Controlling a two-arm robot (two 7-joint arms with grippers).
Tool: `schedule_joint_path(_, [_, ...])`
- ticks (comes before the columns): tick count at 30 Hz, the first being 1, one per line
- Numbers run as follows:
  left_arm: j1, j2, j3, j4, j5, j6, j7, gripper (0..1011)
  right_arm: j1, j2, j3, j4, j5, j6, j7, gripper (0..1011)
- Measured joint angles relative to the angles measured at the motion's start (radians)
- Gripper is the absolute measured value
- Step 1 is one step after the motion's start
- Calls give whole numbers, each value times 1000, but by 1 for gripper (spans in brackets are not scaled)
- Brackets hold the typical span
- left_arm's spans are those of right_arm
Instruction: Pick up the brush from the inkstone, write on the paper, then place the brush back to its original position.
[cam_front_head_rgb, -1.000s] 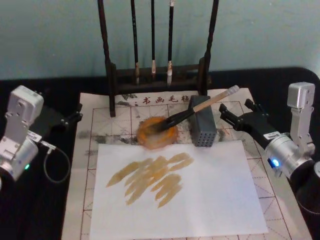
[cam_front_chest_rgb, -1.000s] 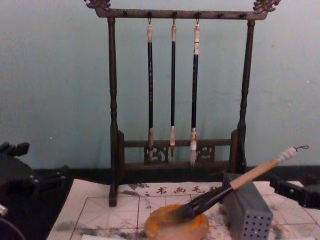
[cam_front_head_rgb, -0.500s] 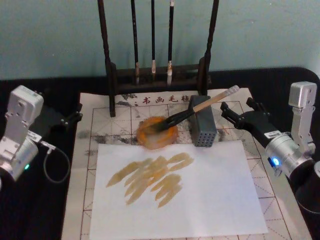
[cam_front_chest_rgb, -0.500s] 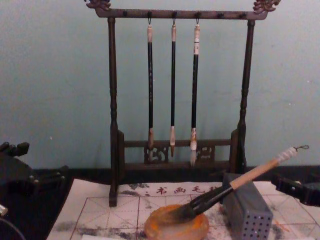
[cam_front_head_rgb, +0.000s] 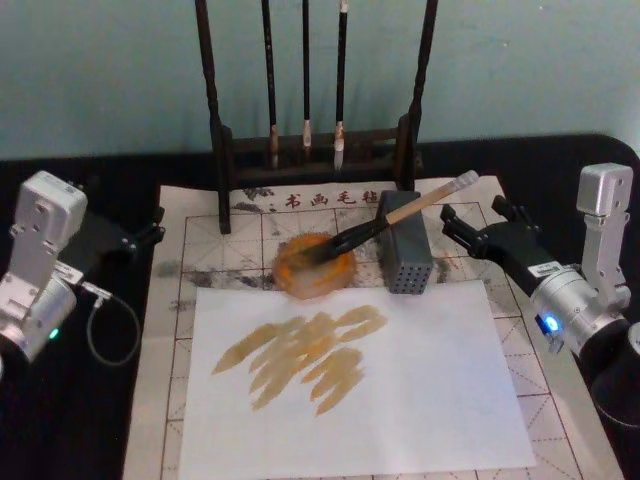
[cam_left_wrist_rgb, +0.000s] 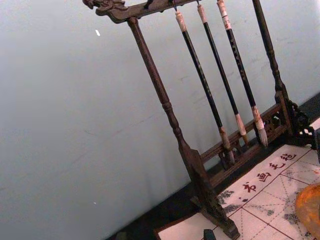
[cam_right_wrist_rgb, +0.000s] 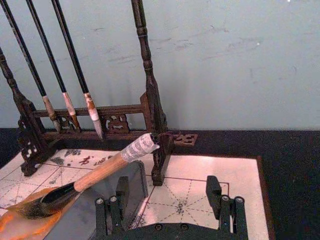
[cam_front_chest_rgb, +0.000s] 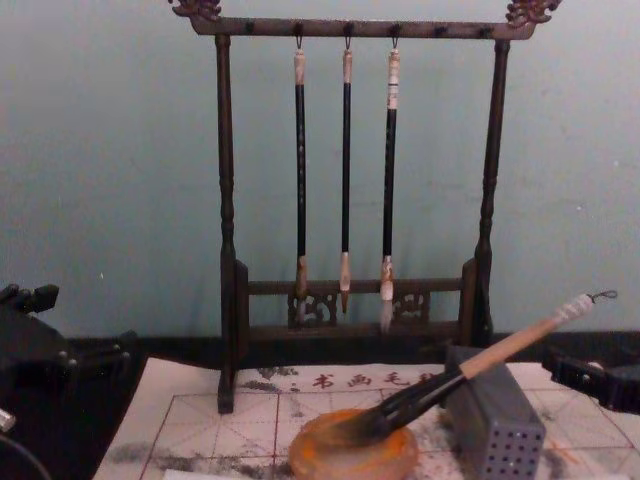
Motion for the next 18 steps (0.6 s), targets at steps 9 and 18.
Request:
schedule_joint_path(9, [0,0,0,0,0,0,0,1001,0,1,-1,-1,1,1,0,1000])
schedule_joint_path(18, [0,0,0,0,0,0,0,1001,0,1,-1,-1,1,1,0,1000])
